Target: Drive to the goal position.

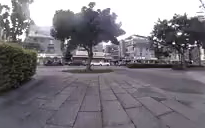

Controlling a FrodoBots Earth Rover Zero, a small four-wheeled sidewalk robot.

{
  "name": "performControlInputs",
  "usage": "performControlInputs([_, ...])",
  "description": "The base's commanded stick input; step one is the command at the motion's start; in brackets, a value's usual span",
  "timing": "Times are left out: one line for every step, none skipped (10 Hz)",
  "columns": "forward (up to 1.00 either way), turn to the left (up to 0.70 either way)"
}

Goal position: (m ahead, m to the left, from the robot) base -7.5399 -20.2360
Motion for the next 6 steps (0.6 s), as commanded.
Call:
performControlInputs([0.88, -0.35])
performControlInputs([1.0, -0.4])
performControlInputs([1.0, -0.4])
performControlInputs([1.0, -0.4])
performControlInputs([1.0, -0.4])
performControlInputs([1.0, -0.4])
